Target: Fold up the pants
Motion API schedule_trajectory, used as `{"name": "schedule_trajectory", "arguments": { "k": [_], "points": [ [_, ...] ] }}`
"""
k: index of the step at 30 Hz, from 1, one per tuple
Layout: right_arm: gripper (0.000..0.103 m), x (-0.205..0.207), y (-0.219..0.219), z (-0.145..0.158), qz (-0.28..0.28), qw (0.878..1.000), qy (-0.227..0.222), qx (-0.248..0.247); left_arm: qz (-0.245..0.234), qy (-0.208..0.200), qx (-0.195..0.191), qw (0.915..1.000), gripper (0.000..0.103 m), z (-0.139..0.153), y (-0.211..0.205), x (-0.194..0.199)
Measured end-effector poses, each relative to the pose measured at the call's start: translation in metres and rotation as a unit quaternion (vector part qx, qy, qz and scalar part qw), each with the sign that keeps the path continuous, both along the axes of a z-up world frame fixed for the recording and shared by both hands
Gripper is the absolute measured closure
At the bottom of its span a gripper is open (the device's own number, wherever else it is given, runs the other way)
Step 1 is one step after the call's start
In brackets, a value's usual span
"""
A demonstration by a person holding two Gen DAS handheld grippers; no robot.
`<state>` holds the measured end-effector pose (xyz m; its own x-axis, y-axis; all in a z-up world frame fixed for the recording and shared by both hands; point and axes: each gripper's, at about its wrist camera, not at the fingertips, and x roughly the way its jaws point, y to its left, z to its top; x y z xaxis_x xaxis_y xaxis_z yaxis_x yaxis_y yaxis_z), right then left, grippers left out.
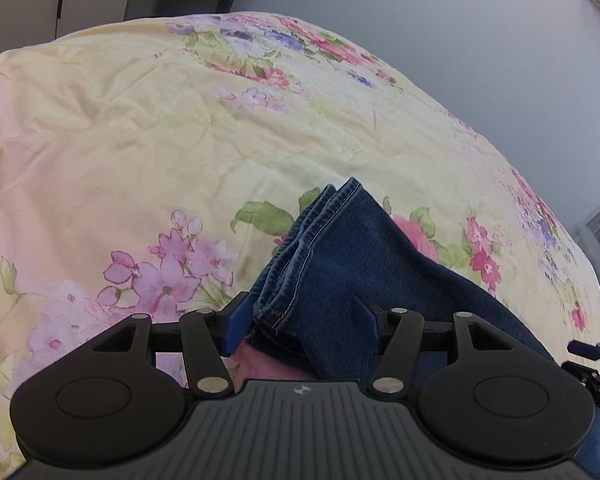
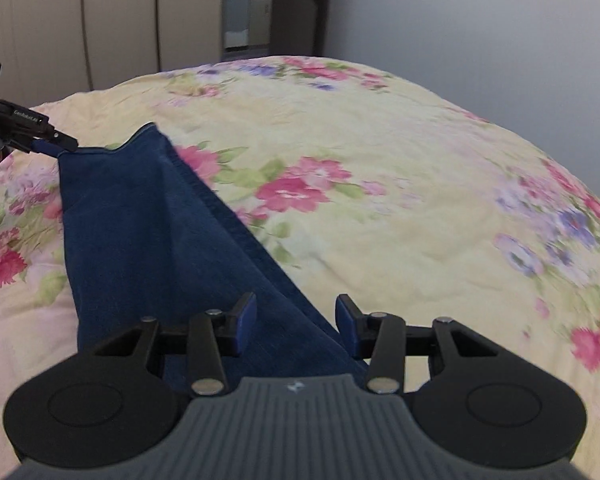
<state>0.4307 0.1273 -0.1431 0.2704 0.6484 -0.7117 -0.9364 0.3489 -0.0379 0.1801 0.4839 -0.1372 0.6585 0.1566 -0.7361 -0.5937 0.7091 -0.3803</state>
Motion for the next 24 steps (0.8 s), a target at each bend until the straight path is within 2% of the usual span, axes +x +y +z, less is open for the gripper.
{"name": "schedule_trajectory", "arguments": {
  "k": [1, 4, 5, 6, 7, 9, 10, 12, 15, 17, 19, 22, 24],
  "points": [
    [0.061, -0.001, 0.019, -0.003, 0.015, 1.0, 0.006, -0.005, -0.005, 0.002, -0.001, 1.0, 0.036, -0.003, 0.001, 0.001],
    [0.045, -0.004, 0.061, -0.008, 0.044, 0.999, 0.023, -0.02, -0.02, -0.002, -0.012, 0.9997, 0.037, -0.008, 0.004, 0.002],
    [0.045, -0.004, 0.071, -0.009, 0.046, 0.998, 0.029, -0.019, -0.023, -0.007, -0.014, 0.9996, 0.037, -0.009, 0.005, 0.002],
    [0.045, -0.003, 0.08, -0.011, 0.045, 0.998, 0.037, -0.019, -0.028, -0.012, -0.017, 0.9994, 0.046, -0.01, 0.006, 0.002],
    [0.046, 0.0, 0.09, -0.014, 0.04, 0.998, 0.047, -0.03, -0.031, -0.013, -0.02, 0.9992, 0.06, -0.011, 0.007, 0.002],
    [0.069, 0.003, 0.107, -0.024, 0.033, 0.995, 0.067, -0.069, -0.033, -0.006, -0.022, 0.9992, 0.079, -0.012, 0.01, 0.003],
    [0.098, 0.003, 0.112, -0.028, 0.031, 0.994, 0.064, -0.084, -0.034, -0.011, -0.028, 0.9989, 0.083, -0.014, 0.012, 0.002],
    [0.101, 0.002, 0.114, -0.028, 0.033, 0.995, 0.054, -0.081, -0.033, -0.029, -0.031, 0.9986, 0.085, -0.012, 0.014, -0.002],
    [0.103, 0.011, 0.105, -0.008, 0.006, 0.998, 0.062, -0.013, -0.03, -0.063, -0.008, 0.9975, 0.086, -0.001, 0.01, -0.009],
    [0.103, 0.019, 0.104, 0.003, -0.018, 0.997, 0.065, 0.023, -0.024, -0.068, 0.003, 0.9974, 0.086, 0.003, 0.008, -0.009],
    [0.103, 0.025, 0.11, 0.003, -0.031, 0.997, 0.06, 0.024, -0.015, -0.057, -0.004, 0.9983, 0.085, -0.002, 0.01, -0.006],
    [0.103, 0.031, 0.129, -0.014, -0.076, 0.996, 0.04, -0.003, -0.013, -0.002, -0.008, 0.9999, 0.085, -0.024, 0.01, 0.0],
    [0.102, 0.032, 0.141, -0.027, -0.097, 0.995, 0.028, -0.027, -0.013, 0.001, -0.003, 0.9999, 0.084, -0.031, 0.008, -0.003]
  ]
}}
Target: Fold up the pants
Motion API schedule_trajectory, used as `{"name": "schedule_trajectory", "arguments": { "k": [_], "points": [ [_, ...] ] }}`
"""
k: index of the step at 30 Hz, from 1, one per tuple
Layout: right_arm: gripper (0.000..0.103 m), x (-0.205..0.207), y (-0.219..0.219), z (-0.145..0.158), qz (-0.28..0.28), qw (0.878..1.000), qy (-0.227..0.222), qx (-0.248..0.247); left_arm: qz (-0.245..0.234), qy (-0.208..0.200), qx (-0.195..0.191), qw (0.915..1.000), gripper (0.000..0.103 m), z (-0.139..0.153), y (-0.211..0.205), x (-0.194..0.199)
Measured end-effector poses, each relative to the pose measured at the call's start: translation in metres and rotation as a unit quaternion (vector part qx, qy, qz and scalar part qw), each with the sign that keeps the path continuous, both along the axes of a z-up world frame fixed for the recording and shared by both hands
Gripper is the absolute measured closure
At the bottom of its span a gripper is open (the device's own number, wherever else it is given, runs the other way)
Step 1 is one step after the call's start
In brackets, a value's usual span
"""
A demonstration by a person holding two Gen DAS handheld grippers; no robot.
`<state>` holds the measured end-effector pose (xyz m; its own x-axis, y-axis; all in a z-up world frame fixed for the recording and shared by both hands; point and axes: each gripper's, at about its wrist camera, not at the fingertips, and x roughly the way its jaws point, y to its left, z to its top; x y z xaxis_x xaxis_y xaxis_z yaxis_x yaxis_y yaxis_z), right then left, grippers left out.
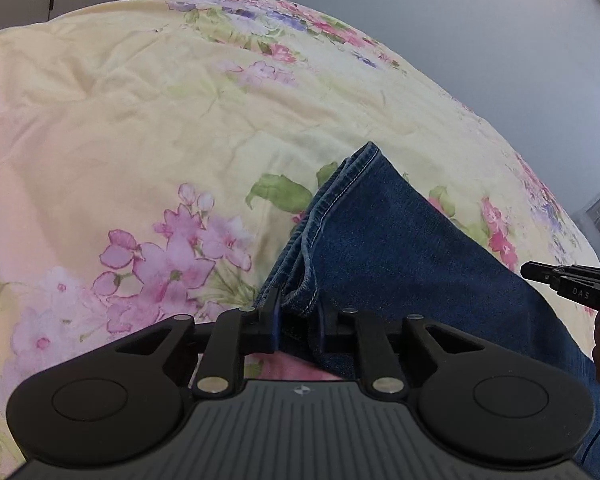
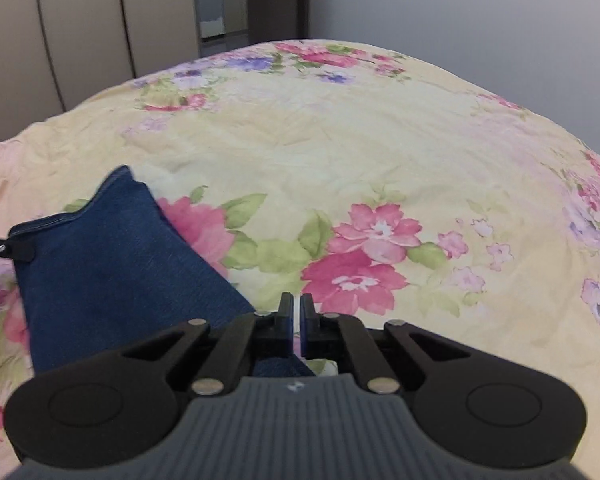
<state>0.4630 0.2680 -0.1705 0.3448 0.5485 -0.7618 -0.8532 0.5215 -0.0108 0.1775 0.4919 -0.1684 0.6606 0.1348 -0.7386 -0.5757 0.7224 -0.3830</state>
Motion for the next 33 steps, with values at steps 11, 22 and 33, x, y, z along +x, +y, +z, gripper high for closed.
{"name": "schedule_trajectory", "arguments": {
  "k": [11, 22, 33],
  "points": [
    [0.098, -0.068, -0.076, 0.025, 0.018, 0.996, 0.021, 0.08, 0.043, -0.027, 0.05, 0.9975, 0.066, 0.028, 0.003, -0.01],
    [0.098, -0.148, -0.139, -0.011, -0.04, 0.993, 0.084, 0.077, -0.077, -0.044, 0.09, 0.9921, 0.055, 0.05, -0.102, 0.008],
    [0.087, -0.168, -0.246, 0.013, -0.113, 0.985, 0.032, 0.123, -0.145, -0.012, 0.077, 0.9864, 0.054, 0.027, -0.188, 0.034]
  ]
}}
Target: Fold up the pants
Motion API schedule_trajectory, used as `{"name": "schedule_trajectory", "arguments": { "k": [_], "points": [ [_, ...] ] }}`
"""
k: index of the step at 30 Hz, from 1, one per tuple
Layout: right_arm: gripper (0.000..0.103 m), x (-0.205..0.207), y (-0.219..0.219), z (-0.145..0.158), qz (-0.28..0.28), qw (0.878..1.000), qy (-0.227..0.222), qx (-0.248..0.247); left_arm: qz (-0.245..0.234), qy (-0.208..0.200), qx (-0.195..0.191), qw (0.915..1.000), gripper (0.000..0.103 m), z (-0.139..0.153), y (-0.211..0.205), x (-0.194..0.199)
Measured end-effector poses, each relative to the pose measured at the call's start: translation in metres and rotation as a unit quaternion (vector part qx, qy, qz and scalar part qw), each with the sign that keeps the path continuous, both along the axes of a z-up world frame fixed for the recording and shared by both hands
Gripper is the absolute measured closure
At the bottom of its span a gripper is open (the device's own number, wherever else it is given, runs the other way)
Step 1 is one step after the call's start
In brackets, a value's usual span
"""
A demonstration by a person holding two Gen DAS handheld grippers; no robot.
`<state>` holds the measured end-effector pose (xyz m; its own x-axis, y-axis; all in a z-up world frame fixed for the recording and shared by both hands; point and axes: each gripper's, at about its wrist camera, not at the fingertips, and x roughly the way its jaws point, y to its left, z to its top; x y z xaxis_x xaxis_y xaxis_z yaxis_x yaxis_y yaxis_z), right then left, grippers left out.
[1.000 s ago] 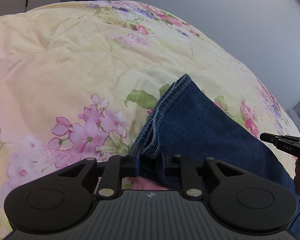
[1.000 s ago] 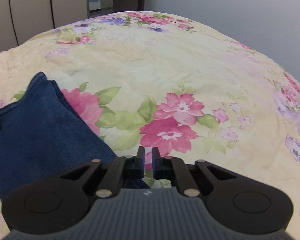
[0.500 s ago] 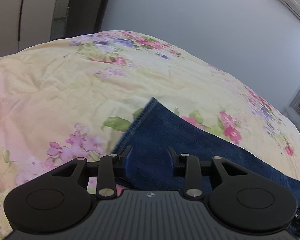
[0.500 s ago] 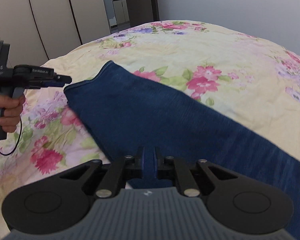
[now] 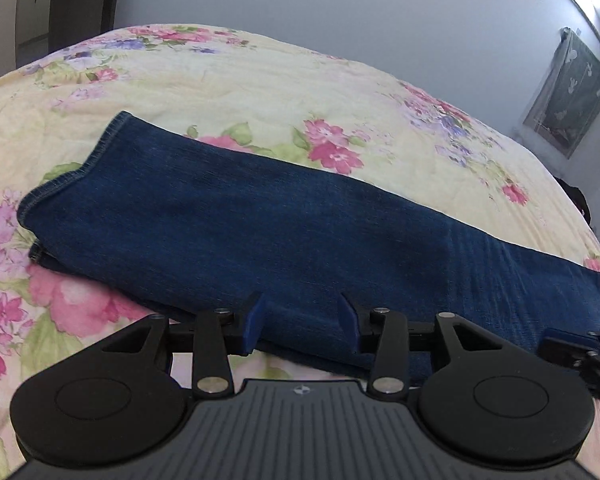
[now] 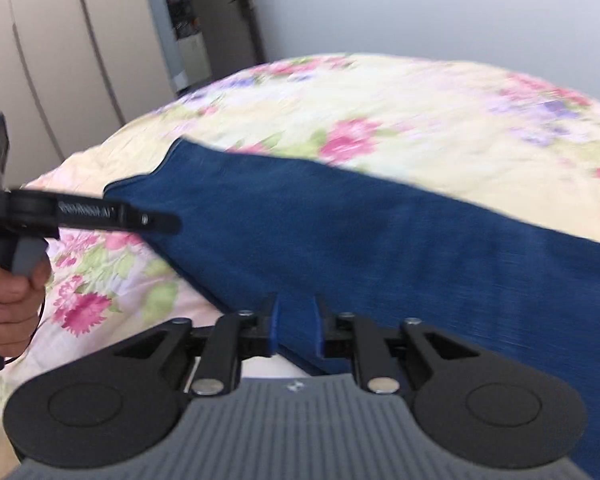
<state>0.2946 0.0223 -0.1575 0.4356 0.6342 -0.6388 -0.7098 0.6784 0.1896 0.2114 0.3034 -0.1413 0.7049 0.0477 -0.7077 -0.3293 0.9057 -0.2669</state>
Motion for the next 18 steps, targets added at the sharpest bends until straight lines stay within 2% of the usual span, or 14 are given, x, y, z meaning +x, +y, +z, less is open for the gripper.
{"name": "schedule_trajectory", "arguments": {
  "k": [3, 4, 6, 7, 8, 10, 13, 14, 16, 18],
  "points": [
    [0.086, 0.009, -0.089, 0.008, -0.095, 0.995, -0.01, -0.006, 0.003, -0.004, -0.027, 0.9996, 0.051, -0.003, -0.012, -0.003],
    [0.083, 0.014, -0.124, 0.009, -0.143, 0.99, -0.013, -0.009, 0.004, -0.004, -0.033, 0.9994, 0.051, -0.004, -0.015, -0.005],
    [0.067, 0.025, -0.194, 0.008, -0.253, 0.967, -0.02, -0.01, 0.007, 0.002, -0.043, 0.999, 0.05, -0.008, -0.02, -0.009],
    [0.051, 0.029, -0.233, 0.007, -0.315, 0.949, -0.025, -0.011, 0.01, 0.005, -0.05, 0.9987, 0.05, -0.01, -0.023, -0.011],
    [0.047, 0.032, -0.269, 0.006, -0.373, 0.928, -0.022, -0.008, 0.012, 0.008, -0.055, 0.9984, 0.05, -0.011, -0.024, -0.012],
    [0.045, 0.037, -0.343, -0.001, -0.473, 0.881, 0.007, 0.021, 0.019, 0.014, -0.07, 0.9972, 0.05, -0.014, -0.025, -0.014],
    [0.039, 0.042, -0.441, -0.023, -0.557, 0.815, 0.062, 0.146, 0.039, 0.022, -0.116, 0.9923, 0.048, -0.022, -0.021, -0.014],
    [0.039, 0.045, -0.465, -0.032, -0.565, 0.799, 0.076, 0.19, 0.046, 0.024, -0.134, 0.9896, 0.048, -0.025, -0.02, -0.012],
    [0.036, 0.058, -0.497, -0.052, -0.576, 0.773, 0.12, 0.239, 0.062, 0.027, -0.167, 0.9836, 0.048, -0.031, -0.016, -0.007],
    [0.036, 0.072, -0.514, -0.069, -0.579, 0.76, 0.152, 0.254, 0.086, 0.031, -0.198, 0.9759, 0.048, -0.039, -0.011, -0.001]
  ]
}}
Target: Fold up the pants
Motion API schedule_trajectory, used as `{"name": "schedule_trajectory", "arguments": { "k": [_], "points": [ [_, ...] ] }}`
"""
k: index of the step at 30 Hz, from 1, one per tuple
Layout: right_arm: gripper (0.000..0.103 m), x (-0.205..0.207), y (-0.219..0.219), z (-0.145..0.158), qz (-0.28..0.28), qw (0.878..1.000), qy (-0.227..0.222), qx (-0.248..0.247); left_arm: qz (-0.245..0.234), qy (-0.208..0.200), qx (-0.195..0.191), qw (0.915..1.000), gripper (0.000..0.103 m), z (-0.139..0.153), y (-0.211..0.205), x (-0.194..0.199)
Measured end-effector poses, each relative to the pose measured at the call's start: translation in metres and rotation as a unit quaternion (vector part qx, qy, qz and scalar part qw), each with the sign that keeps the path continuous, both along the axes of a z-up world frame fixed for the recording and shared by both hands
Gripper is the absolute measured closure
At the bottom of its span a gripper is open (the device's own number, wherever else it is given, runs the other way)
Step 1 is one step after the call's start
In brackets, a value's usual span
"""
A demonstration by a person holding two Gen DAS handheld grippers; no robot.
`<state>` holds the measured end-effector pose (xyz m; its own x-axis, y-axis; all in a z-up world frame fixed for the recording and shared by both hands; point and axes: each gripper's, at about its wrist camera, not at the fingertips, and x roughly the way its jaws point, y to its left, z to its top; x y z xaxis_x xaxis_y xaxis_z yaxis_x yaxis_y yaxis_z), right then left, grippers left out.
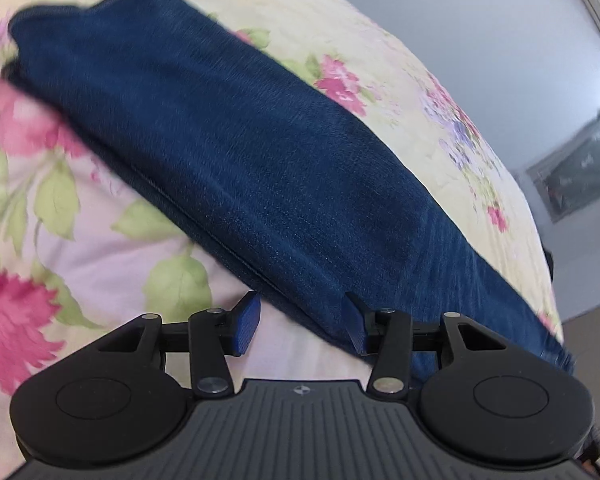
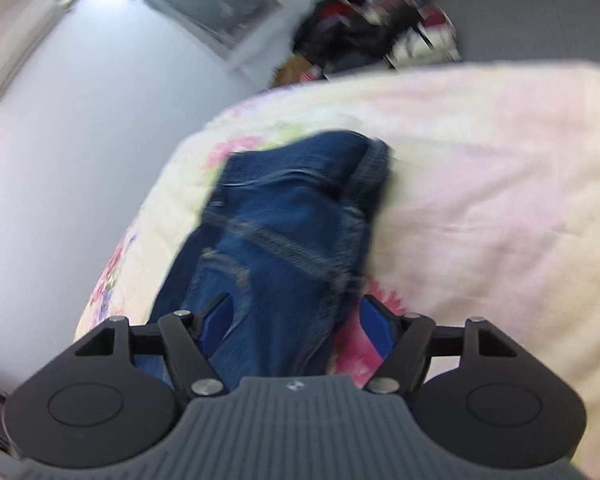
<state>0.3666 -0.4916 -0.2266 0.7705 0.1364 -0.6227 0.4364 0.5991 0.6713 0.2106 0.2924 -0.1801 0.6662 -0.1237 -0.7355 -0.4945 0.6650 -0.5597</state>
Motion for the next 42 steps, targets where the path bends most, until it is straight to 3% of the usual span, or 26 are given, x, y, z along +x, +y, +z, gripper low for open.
{"name": "schedule_trajectory", "arguments": {
  "k": [3, 4, 6, 8, 10, 13, 17, 19, 22, 24, 28, 35, 38, 42],
  "points": [
    [0.037, 0.018, -0.005, -0.015, 0.01, 1.0, -0.007, 0.015, 0.03, 0.013, -0.024, 0.9992, 0.048, -0.009, 0.002, 0.008],
    [0.049, 0.021, -0.005, -0.018, 0.02, 1.0, -0.013, 0.02, 0.035, 0.017, -0.023, 0.999, 0.048, -0.011, 0.002, 0.01],
    [0.059, 0.027, -0.009, -0.017, 0.033, 0.999, 0.003, 0.012, 0.044, 0.023, -0.018, 0.9986, 0.049, -0.012, 0.001, 0.013],
    [0.071, 0.03, -0.012, -0.001, 0.05, 0.999, -0.003, -0.002, 0.049, 0.025, -0.016, 0.9984, 0.05, -0.013, 0.0, 0.015],
    [0.077, 0.021, -0.012, 0.029, 0.069, 0.996, -0.053, -0.019, 0.045, 0.026, -0.006, 0.9986, 0.05, -0.013, -0.002, 0.016],
    [0.078, 0.014, -0.007, 0.049, 0.081, 0.993, -0.071, -0.041, 0.041, 0.028, 0.007, 0.9987, 0.05, -0.013, -0.004, 0.016],
    [0.073, 0.024, -0.007, 0.01, 0.079, 0.994, 0.039, -0.069, 0.043, 0.027, 0.0, 0.9987, 0.051, -0.011, -0.002, 0.013],
    [0.071, 0.012, -0.003, 0.01, 0.063, 0.995, 0.014, -0.075, 0.039, 0.025, 0.006, 0.9989, 0.052, -0.004, 0.002, 0.006],
    [0.06, -0.009, 0.012, 0.025, 0.022, 0.991, -0.009, -0.129, 0.035, 0.011, 0.018, 0.9992, 0.051, 0.006, 0.011, -0.005],
    [0.06, -0.019, 0.022, 0.033, 0.021, 0.985, -0.016, -0.168, 0.042, -0.003, 0.019, 0.9989, 0.048, 0.011, 0.02, -0.016],
    [0.06, -0.036, 0.06, 0.059, 0.064, 0.966, -0.06, -0.243, 0.078, -0.028, 0.003, 0.9966, 0.042, 0.013, 0.041, -0.038],
    [0.06, -0.03, 0.199, 0.073, 0.243, 0.928, -0.118, -0.255, 0.173, -0.065, -0.061, 0.9808, 0.038, -0.003, 0.078, -0.065],
    [0.06, -0.024, 0.285, 0.062, 0.333, 0.9, -0.131, -0.249, 0.194, -0.069, -0.064, 0.9765, 0.038, -0.01, 0.091, -0.065],
    [0.06, -0.04, 0.399, 0.046, 0.436, 0.848, -0.15, -0.261, 0.216, -0.082, -0.08, 0.9697, 0.037, -0.018, 0.11, -0.063]
  ]
}}
